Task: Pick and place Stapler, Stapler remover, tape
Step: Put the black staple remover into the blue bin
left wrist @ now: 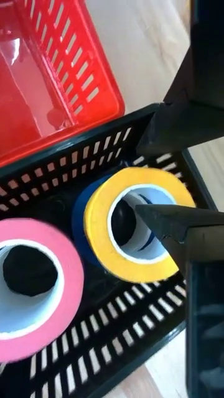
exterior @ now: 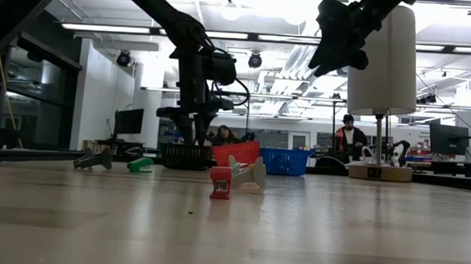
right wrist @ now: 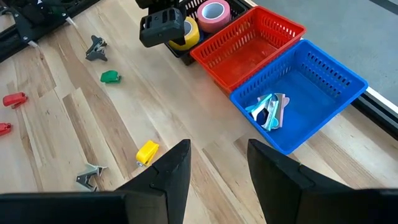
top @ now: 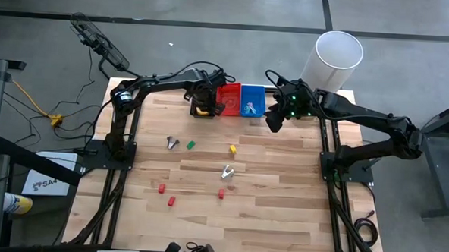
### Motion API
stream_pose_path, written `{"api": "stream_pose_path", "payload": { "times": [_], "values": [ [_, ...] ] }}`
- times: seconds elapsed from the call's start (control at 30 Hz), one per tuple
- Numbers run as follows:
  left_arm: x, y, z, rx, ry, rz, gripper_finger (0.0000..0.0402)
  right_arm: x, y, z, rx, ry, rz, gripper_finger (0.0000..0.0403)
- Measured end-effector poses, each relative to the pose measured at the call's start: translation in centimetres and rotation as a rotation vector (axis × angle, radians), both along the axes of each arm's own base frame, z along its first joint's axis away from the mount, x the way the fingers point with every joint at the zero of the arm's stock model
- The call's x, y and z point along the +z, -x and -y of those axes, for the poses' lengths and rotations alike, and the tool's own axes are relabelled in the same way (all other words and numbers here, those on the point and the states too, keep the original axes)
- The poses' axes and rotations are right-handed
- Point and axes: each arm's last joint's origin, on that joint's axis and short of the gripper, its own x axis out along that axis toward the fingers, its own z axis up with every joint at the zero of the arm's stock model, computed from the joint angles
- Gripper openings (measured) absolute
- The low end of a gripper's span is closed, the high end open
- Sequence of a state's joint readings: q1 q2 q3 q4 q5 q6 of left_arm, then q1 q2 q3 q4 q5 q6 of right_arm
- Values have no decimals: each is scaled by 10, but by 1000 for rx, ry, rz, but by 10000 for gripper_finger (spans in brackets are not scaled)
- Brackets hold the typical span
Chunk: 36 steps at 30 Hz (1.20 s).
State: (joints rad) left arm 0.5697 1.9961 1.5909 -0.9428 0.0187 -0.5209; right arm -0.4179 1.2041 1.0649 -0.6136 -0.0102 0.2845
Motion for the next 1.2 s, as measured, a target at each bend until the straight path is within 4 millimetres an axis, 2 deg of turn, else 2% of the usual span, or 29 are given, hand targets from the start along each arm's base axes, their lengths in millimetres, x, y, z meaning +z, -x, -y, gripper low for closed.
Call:
{"api": "stream_pose_path", "payload": {
  "times": [0.3, 0.7, 0.93, 1.2],
  "values": [
    [15, 4, 3, -18, -18, 31, 139, 0, 0, -1, 0, -35, 15, 149],
    [60, 24, 15, -72, -112, 62, 139, 0, -1, -1, -1, -70, 29, 149],
    [84, 31, 40, -113, -156, 43, 140, 0, -1, -2, -8, -88, 35, 149],
    [93, 28, 82, -184, -152, -9, 140, -1, 0, -3, 12, -96, 28, 149]
  ]
}}
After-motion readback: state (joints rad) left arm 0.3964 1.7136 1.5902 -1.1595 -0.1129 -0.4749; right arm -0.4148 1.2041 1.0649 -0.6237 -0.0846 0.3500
